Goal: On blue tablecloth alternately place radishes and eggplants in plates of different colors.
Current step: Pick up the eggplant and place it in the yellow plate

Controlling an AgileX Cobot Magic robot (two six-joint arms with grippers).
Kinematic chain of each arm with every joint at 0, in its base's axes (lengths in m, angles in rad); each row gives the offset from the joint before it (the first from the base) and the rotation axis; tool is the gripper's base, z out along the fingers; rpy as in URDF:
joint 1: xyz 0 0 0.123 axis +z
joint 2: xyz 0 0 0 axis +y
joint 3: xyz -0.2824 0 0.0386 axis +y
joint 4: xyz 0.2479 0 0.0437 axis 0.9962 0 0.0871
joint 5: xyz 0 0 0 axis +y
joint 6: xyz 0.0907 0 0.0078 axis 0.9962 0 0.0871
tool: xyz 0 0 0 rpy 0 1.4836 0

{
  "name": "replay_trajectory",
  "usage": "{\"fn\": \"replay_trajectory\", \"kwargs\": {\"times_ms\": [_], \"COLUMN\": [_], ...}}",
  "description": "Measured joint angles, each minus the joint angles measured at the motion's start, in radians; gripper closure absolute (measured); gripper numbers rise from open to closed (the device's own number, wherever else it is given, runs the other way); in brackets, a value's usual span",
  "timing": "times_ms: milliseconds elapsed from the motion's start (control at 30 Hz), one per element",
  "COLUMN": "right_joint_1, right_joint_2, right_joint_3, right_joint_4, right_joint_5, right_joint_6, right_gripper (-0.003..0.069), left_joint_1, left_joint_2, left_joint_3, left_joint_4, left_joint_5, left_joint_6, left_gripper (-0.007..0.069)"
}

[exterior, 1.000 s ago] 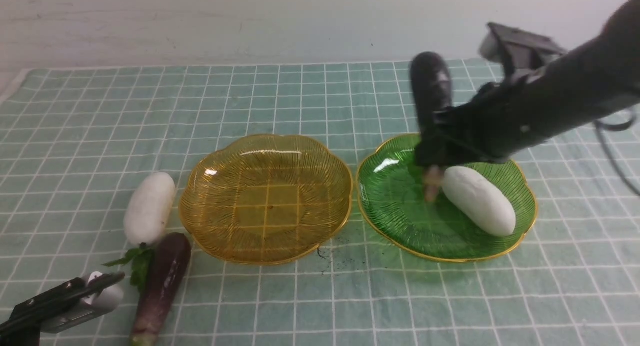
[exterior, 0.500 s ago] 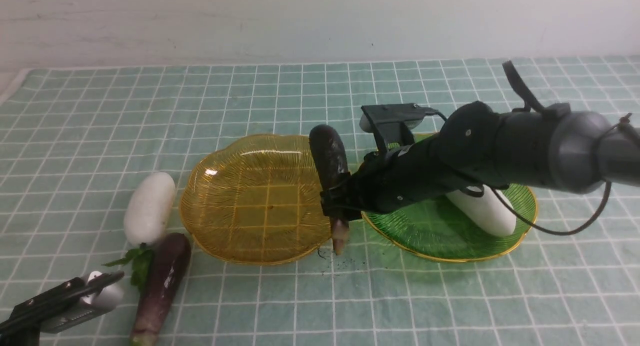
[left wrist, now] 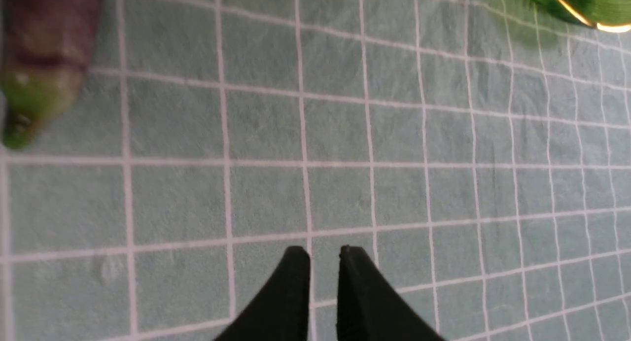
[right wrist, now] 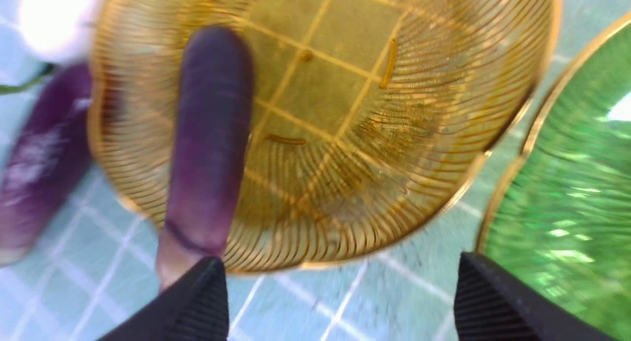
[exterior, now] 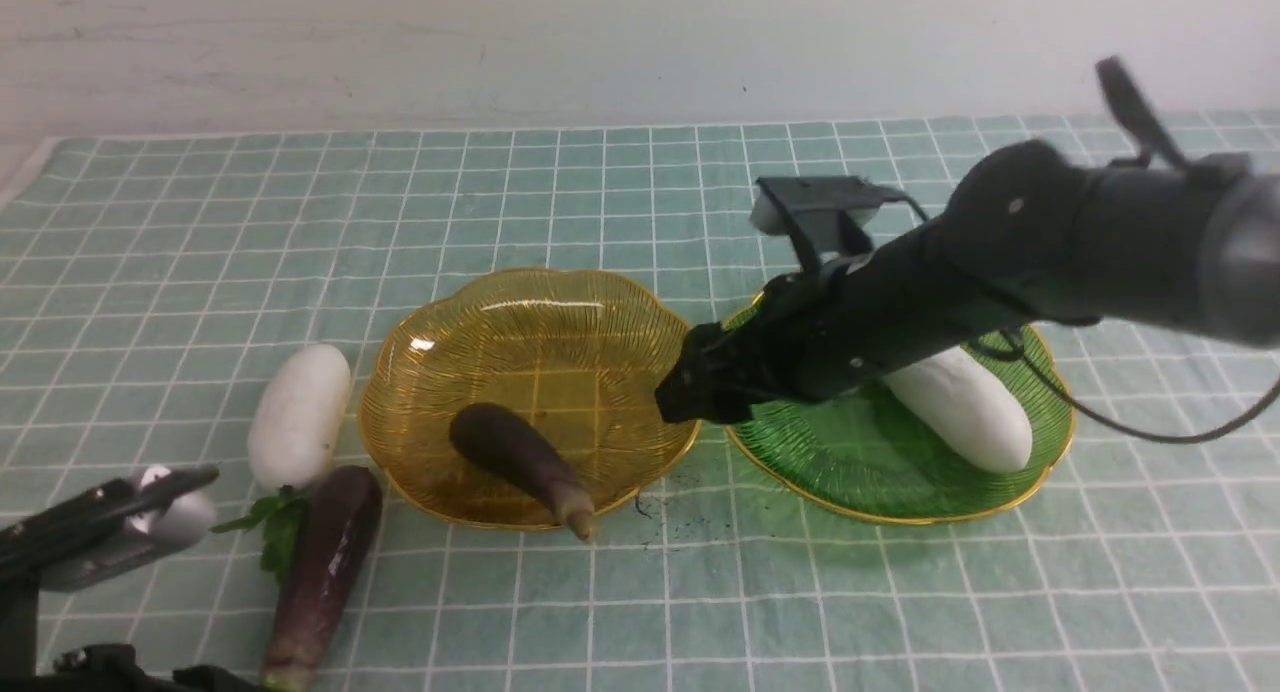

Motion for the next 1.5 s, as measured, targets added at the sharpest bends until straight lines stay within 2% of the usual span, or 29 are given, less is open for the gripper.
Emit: {"fn": "replay_trajectory", "kwargs": {"times_ms": [67, 200, 300, 400, 500, 667, 833, 1167, 1500], "right_joint_1": [-0.042, -0.154, -0.219, -0.28, -0.317, -0.322, -0.325, -0.325, -0.325], "right_joint_2": [-0.057, -0.203, -0.275, -0.34, -0.411, -0.516, -0.648, -0.855, -0.859], "right_joint_3": [0.0, 0.0, 0.0, 0.0, 0.006, 0.047, 0.127, 0.37, 0.396], "right_joint_4": [-0.015, -0.054, -0.071, -0.098, -0.16, -0.271, -0.351, -0.37, -0.374], "right_joint_5": [0.062, 0.232, 0.33, 0.468, 0.519, 0.532, 0.539, 0.551, 0.55], "right_joint_6": [0.0, 0.001, 0.001, 0.001, 0.016, 0.101, 0.151, 0.16, 0.16], "right_gripper": [0.0143, 0.0288, 0.0393, 0.0531, 0.0645, 0.0671, 0.0673, 0.0674, 0.0674], "left_joint_1": [0.0, 0.0, 0.0, 0.0, 0.0, 0.0, 0.0, 0.0, 0.0], "left_joint_2": [0.002, 0.006, 0.019, 0.07, 0.18, 0.331, 0.45, 0.701, 0.831], "left_joint_3": [-0.043, -0.122, -0.148, -0.163, -0.197, -0.286, -0.372, -0.394, -0.396], "left_joint_4": [0.072, 0.248, 0.293, 0.304, 0.323, 0.345, 0.345, 0.345, 0.345], "left_joint_5": [0.006, 0.011, 0.009, 0.004, 0.001, -0.01, -0.014, -0.012, -0.067], "left_joint_6": [-0.05, -0.193, -0.232, -0.244, -0.244, -0.244, -0.244, -0.244, -0.217], "left_gripper": [0.0529, 0.047, 0.0434, 0.0383, 0.0319, 0.027, 0.026, 0.026, 0.026]}}
